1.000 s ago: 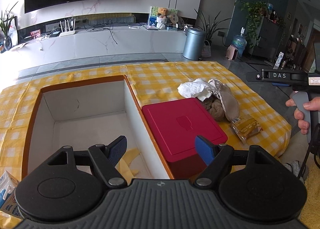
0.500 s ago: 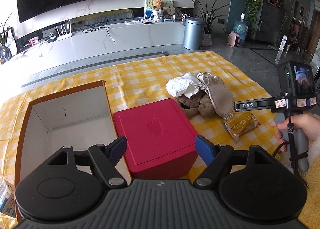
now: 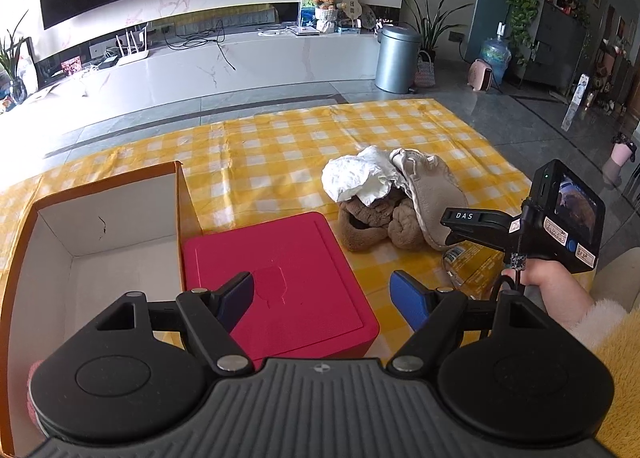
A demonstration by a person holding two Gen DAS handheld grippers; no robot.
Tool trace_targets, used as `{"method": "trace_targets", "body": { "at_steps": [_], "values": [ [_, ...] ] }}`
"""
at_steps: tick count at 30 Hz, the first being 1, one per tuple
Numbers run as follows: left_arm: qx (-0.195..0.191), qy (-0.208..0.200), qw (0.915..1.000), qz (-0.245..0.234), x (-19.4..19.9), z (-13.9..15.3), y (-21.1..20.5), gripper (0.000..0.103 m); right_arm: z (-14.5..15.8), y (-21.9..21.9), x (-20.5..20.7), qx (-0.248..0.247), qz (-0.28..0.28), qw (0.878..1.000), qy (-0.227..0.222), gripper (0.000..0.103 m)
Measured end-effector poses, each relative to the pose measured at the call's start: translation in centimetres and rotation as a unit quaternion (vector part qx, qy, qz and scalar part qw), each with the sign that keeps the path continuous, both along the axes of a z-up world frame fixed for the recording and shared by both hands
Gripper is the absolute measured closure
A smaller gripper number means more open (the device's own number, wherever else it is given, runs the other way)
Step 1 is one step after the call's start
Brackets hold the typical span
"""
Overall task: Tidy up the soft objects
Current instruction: 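Move the right tool to the pile and grasp the yellow snack bag, then grasp the beige round pad with the left tool while the right holds the snack bag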
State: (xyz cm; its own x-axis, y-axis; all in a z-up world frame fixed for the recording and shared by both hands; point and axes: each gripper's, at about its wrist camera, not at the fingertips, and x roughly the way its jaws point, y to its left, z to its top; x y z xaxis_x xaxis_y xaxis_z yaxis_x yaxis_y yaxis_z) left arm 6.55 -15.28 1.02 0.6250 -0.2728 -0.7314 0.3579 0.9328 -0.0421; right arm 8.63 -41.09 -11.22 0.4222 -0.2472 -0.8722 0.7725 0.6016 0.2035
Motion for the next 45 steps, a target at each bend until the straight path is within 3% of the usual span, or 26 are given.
{"method": "trace_targets", "body": {
  "at_steps": [2,6,8,13,16,18,20,22,27,28,30,31,36,42,45],
  "values": [
    [0.007,0.004,1.0000,0.004,0.4,0.1,-0.3,0.012,-0.2,0.7,0.5,-0.025,0.017,0.999,0.019,0.002],
    [0.017,0.008,0.9998,0.006,0.8,0.3,-1.3,0.012,-0.9,2.4,1.3,-0.097,0.106,0.988,0.050,0.008],
    [0.019,0.006,0.9998,-0.003,0.6,0.5,-1.6,0.012,-0.8,2.0,0.8,-0.093,0.142,0.984,0.045,0.010],
    [0.041,-0.005,0.9989,-0.022,0.0,0.8,-1.8,0.012,0.2,0.5,-1.1,-0.077,0.212,0.973,0.051,0.028],
    [0.056,-0.013,0.9977,-0.036,-0.3,0.9,-1.6,0.013,0.4,-0.9,-1.9,-0.041,0.181,0.982,0.041,0.027],
    [0.059,-0.015,0.9976,-0.034,-0.3,1.1,-1.5,0.013,0.3,-1.7,-1.9,-0.008,0.153,0.988,0.026,0.016],
    [0.060,-0.013,0.9976,-0.032,-0.1,1.1,-1.4,0.013,0.3,-2.6,-2.0,0.019,0.125,0.992,0.009,0.013],
    [0.061,-0.011,0.9976,-0.031,0.0,1.1,-1.4,0.013,0.2,-3.1,-1.9,0.021,0.105,0.994,0.003,0.012],
    [0.075,-0.014,0.9964,-0.036,0.1,1.1,-2.0,0.013,0.0,-2.2,-0.7,-0.010,0.118,0.993,0.027,0.010],
    [0.079,-0.015,0.9961,-0.037,0.1,1.0,-2.2,0.013,-0.1,-1.8,-0.5,-0.025,0.127,0.991,0.035,0.011],
    [0.088,-0.015,0.9953,-0.036,0.3,0.9,-2.6,0.013,-0.1,-1.2,-0.3,-0.068,0.140,0.987,0.046,0.026],
    [0.091,-0.014,0.9952,-0.035,0.3,0.9,-2.9,0.013,-0.1,-1.1,-0.2,-0.082,0.145,0.985,0.051,0.029],
    [0.087,-0.009,0.9945,-0.058,0.5,1.2,-4.6,0.013,0.4,-1.5,-0.9,-0.087,0.151,0.984,0.033,0.048],
    [0.085,0.003,0.9929,-0.084,2.1,1.1,-7.4,0.013,1.6,-3.2,-2.5,-0.046,0.122,0.991,-0.027,0.051],
    [0.044,0.013,0.9931,-0.108,3.3,0.2,-8.1,0.013,2.3,-3.9,-2.7,-0.045,0.118,0.991,-0.051,0.051]
  ]
}}
